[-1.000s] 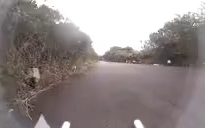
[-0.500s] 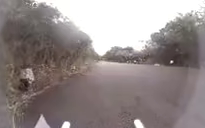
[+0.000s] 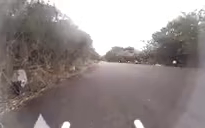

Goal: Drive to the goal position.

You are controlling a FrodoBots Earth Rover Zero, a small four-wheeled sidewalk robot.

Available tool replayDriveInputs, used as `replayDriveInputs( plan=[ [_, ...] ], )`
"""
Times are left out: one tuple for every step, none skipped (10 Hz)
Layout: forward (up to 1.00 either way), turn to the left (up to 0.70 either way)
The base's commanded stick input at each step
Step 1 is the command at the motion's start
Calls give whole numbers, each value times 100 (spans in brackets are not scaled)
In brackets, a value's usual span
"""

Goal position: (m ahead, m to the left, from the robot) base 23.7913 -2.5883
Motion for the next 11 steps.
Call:
replayDriveInputs(
  plan=[
    [50,0],
    [50,0],
    [50,0],
    [50,0],
    [50,0],
    [50,0],
    [50,0],
    [50,0],
    [50,0],
    [50,0],
    [50,0]
  ],
)
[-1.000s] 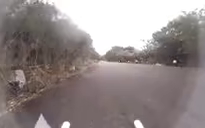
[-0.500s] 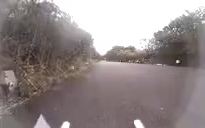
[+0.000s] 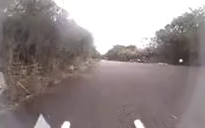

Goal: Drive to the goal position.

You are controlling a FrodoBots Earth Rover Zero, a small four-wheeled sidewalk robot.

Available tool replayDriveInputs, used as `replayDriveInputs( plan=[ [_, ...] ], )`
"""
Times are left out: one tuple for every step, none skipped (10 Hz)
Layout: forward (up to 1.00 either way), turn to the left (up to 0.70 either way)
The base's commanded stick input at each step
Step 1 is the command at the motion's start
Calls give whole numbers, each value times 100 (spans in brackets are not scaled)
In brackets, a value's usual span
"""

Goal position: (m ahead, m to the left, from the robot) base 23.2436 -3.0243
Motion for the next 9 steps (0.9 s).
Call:
replayDriveInputs(
  plan=[
    [50,0],
    [50,0],
    [50,0],
    [50,0],
    [50,0],
    [50,-50],
    [50,-50],
    [50,-50],
    [50,-50]
  ],
)
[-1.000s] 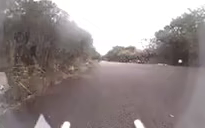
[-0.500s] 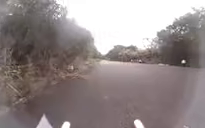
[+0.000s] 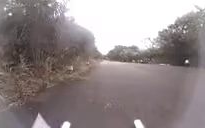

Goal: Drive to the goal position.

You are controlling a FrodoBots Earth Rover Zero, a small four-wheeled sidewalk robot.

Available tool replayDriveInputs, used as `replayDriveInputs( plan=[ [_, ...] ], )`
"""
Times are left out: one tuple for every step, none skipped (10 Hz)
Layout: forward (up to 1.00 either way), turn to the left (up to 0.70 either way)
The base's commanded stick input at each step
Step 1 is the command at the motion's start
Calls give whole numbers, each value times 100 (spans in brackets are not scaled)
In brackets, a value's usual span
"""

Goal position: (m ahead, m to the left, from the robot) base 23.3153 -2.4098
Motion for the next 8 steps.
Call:
replayDriveInputs(
  plan=[
    [50,-40],
    [50,-30],
    [50,-20],
    [50,-10],
    [50,0],
    [50,0],
    [50,0],
    [50,0]
  ],
)
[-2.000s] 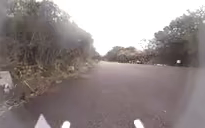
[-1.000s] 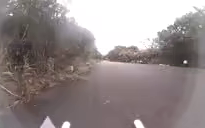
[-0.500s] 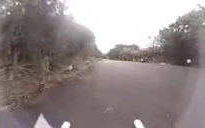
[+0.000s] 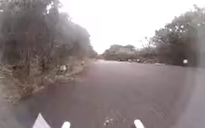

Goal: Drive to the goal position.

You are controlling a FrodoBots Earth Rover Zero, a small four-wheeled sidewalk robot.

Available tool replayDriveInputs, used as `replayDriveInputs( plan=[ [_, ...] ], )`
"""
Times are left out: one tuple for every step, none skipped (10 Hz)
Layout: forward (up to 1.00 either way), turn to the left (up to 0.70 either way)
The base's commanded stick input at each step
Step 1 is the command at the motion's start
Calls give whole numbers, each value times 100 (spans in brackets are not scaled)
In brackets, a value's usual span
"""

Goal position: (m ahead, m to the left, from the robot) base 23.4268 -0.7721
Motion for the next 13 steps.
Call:
replayDriveInputs(
  plan=[
    [50,0],
    [50,0],
    [50,0],
    [50,0],
    [50,0],
    [50,0],
    [50,0],
    [50,0],
    [50,0],
    [50,0],
    [50,0],
    [50,0],
    [50,0]
  ],
)
